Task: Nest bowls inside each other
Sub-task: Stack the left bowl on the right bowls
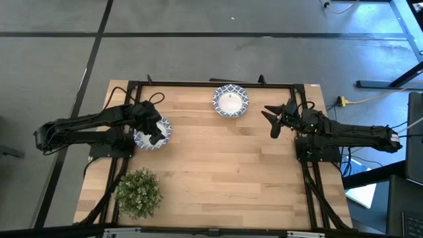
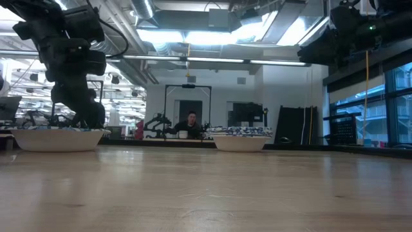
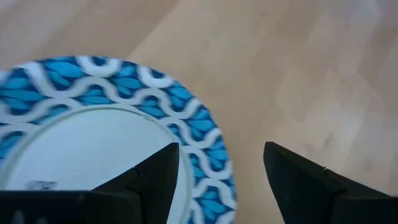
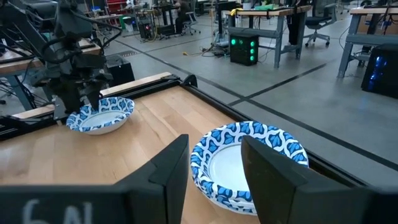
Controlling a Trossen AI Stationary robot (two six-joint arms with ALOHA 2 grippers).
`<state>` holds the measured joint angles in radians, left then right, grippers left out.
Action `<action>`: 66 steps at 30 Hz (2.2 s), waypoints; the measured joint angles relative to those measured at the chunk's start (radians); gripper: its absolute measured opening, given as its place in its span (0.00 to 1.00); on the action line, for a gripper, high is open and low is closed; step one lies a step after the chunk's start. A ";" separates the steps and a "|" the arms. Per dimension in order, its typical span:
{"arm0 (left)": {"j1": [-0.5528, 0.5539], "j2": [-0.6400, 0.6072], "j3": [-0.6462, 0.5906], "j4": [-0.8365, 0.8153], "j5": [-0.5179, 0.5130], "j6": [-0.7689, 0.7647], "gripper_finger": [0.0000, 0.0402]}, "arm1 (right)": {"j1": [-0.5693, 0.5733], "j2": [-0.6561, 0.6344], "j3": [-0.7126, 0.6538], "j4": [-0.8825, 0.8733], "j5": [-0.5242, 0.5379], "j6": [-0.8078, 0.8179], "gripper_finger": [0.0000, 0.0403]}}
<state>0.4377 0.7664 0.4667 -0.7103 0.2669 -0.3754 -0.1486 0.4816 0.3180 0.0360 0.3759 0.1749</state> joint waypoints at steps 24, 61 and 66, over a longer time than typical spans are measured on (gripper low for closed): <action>-0.417 0.176 0.001 0.131 -0.322 -0.299 0.56 | 0.000 0.000 0.000 0.002 -0.001 -0.027 0.37; -0.447 0.244 0.001 0.078 -0.426 -0.348 0.56 | 0.000 0.000 0.000 -0.003 -0.037 -0.049 0.37; -0.447 0.244 0.001 0.075 -0.437 -0.342 0.56 | 0.000 0.000 0.000 -0.003 -0.037 -0.049 0.37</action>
<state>-0.0090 1.0107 0.4675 -0.6350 -0.1706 -0.7176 -0.1485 0.4820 0.3180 0.0334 0.3386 0.1261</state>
